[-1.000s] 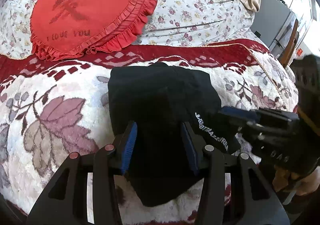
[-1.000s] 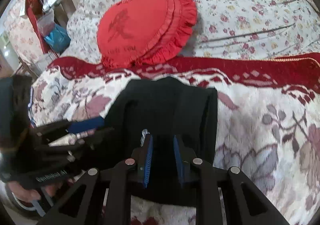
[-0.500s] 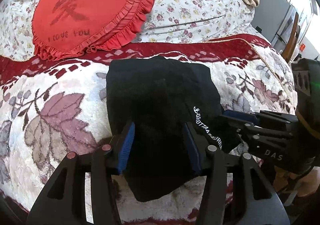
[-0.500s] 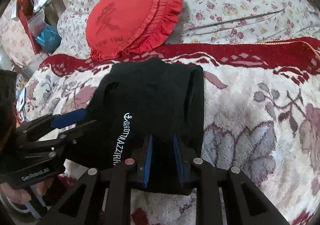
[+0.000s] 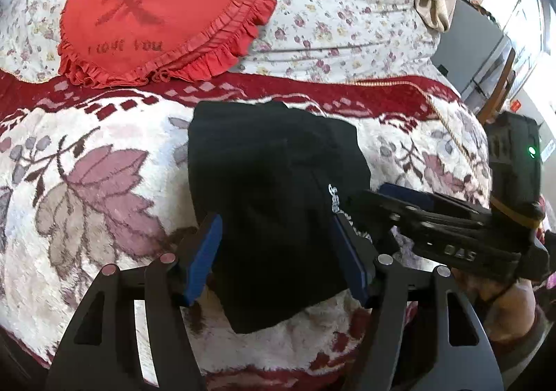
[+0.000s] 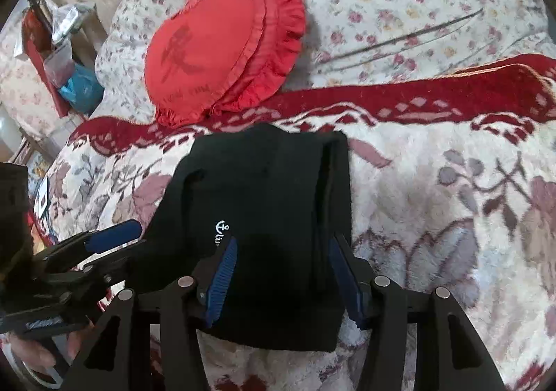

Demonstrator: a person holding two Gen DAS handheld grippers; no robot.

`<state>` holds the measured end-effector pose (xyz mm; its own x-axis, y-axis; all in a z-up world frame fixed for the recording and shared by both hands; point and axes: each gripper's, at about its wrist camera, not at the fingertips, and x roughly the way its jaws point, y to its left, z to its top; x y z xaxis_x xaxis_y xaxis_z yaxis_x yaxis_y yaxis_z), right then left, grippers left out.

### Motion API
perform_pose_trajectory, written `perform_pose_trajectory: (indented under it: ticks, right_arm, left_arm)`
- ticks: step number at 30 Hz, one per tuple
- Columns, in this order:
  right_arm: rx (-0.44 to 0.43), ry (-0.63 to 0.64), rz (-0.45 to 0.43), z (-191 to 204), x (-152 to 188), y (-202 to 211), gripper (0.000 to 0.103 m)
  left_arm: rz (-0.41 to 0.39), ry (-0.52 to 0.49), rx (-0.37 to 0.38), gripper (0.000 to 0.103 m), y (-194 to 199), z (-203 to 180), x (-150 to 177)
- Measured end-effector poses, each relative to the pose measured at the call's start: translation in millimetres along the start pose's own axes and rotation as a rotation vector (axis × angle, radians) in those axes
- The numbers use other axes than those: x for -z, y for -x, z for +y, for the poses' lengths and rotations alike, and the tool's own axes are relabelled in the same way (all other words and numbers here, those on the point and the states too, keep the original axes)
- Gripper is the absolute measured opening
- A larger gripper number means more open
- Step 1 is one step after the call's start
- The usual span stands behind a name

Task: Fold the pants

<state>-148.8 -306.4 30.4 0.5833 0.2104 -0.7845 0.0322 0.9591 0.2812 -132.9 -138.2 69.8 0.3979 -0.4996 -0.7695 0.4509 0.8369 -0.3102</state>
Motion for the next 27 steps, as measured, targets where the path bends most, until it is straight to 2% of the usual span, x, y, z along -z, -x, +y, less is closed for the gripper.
perform_pose_trajectory:
  ticks: [2,3,4,7,10,12,14,16,21,27]
  right_arm:
    - [-0.034,-0.006,0.011,-2.3,1.3,-9.5,0.034]
    - [-0.022,-0.008,-0.005,-2.9,2.1,-8.8,0.013]
    - [0.004,0.013,-0.029,-1.3,3.0,-4.0,0.007]
    - [0.029,0.050,-0.062,0.7,5.9,9.7,0.006]
    - [0.058,0.050,-0.004,-8.5,9.6,-3.0,0.005]
    - [0.053,0.031,0.004,-13.5,11.1,-5.5,0.005]
    - [0.050,-0.002,-0.010,-17.7,8.6,2.0,0.005]
    - [0.059,-0.015,-0.040,-18.2,4.0,12.1,0.005]
    - [0.029,0.040,-0.092,2.3,-7.9,29.6,0.006]
    - [-0.012,0.043,-0.030,13.0,-9.6,-0.6,0.006]
  left_arm:
    - [0.002,-0.022,-0.030,0.066,-4.2,-4.2,4.0]
    - [0.001,-0.030,-0.038,0.067,-4.6,-5.5,5.3]
    - [0.000,-0.038,-0.041,0.068,-4.3,-6.9,6.4]
    - [-0.007,-0.030,-0.031,0.074,-6.2,-7.0,8.2]
    - [0.001,-0.043,-0.038,0.078,-13.4,-11.9,9.3]
    - [-0.001,-0.073,-0.058,0.079,-14.9,-16.8,11.5]
    - [0.001,-0.091,-0.067,0.079,-15.2,-18.7,12.4]
    - [0.003,-0.064,-0.050,0.079,-14.6,-14.5,10.3]
    - [0.004,-0.051,-0.044,0.079,-15.3,-13.1,8.6]
    - [0.007,-0.052,-0.041,0.079,-13.9,-11.7,8.6]
